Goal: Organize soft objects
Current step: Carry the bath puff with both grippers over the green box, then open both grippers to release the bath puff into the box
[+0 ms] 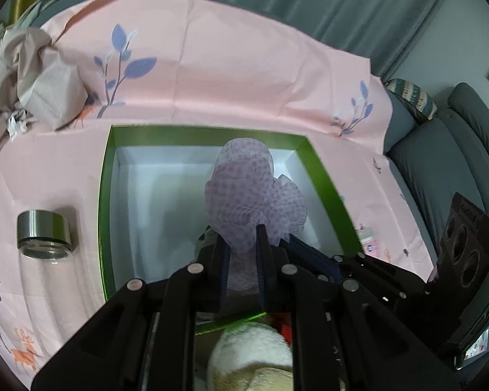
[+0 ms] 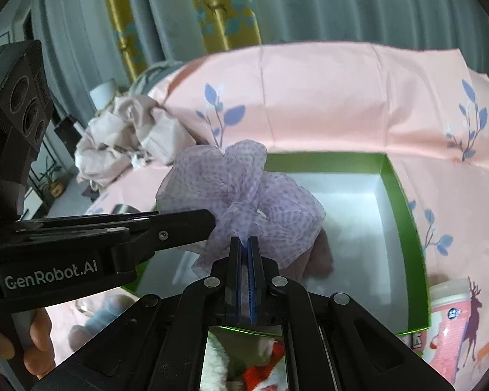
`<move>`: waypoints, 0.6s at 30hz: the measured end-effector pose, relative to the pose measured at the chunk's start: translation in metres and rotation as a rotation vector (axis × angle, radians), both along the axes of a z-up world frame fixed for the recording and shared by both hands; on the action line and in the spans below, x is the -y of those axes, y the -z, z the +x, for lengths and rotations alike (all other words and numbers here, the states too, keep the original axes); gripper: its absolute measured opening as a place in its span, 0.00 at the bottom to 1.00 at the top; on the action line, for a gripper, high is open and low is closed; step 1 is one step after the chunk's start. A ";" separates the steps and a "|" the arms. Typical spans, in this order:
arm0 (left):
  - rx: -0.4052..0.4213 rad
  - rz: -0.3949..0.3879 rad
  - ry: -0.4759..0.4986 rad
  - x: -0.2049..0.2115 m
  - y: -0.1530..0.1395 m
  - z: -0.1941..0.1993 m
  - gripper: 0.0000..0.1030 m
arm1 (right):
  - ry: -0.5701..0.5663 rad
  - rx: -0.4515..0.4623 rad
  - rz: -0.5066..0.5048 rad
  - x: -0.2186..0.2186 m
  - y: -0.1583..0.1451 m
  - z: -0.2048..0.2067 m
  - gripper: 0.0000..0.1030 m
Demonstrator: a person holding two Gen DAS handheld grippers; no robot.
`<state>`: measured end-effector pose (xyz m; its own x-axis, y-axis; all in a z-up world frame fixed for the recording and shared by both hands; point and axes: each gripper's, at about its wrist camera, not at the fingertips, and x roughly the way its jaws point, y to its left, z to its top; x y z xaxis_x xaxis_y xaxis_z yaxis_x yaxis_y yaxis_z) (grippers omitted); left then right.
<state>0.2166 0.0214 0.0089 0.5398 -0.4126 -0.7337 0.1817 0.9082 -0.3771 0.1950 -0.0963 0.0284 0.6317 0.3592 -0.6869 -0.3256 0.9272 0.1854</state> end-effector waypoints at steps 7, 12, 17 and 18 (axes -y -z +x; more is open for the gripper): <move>-0.016 0.059 -0.007 0.001 0.014 0.006 0.13 | -0.015 -0.061 -0.032 -0.006 0.014 0.009 0.04; -0.015 0.100 -0.020 0.001 0.019 0.007 0.16 | -0.003 -0.093 -0.041 -0.006 0.020 0.012 0.04; -0.025 0.134 -0.033 0.000 0.025 0.006 0.45 | 0.023 -0.127 -0.030 -0.002 0.026 0.015 0.07; -0.025 0.136 -0.038 -0.002 0.025 0.006 0.52 | 0.033 -0.131 -0.038 -0.001 0.026 0.015 0.12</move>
<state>0.2222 0.0230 -0.0163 0.5342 -0.2880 -0.7948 0.1381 0.9573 -0.2540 0.2100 -0.0954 0.0021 0.5465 0.3121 -0.7771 -0.2704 0.9440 0.1889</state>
